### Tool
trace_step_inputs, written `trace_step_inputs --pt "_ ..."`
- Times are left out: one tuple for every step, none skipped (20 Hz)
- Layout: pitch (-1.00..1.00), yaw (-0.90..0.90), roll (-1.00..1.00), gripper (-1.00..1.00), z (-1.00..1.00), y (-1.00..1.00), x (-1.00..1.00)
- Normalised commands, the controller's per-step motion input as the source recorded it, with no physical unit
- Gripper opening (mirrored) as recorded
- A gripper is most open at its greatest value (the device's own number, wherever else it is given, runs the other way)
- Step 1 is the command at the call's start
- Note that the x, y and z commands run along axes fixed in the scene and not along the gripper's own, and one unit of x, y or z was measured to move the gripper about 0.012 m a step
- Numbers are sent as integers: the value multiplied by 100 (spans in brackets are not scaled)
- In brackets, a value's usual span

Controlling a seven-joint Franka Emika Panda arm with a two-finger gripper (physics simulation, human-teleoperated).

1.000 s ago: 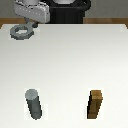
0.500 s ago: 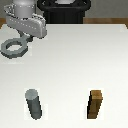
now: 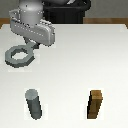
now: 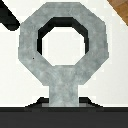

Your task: Put the loop with the handle onto the peg.

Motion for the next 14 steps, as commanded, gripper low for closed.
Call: trace_step_inputs --pt "0 0 0 -100 0 0 100" --pt "0 0 0 -100 0 0 100" --pt "0 0 0 -100 0 0 100" --pt "0 0 0 -100 0 0 100" --pt "0 0 0 -100 0 0 100" --pt "0 0 0 -100 0 0 100" --pt "0 0 0 -100 0 0 100" --pt "0 0 0 -100 0 0 100" --pt "0 0 0 -100 0 0 100" --pt "0 0 0 -100 0 0 100" --pt "0 0 0 -100 0 0 100" --pt "0 0 0 -100 0 0 100" --pt "0 0 0 -100 0 0 100" --pt "0 0 0 -100 0 0 0"
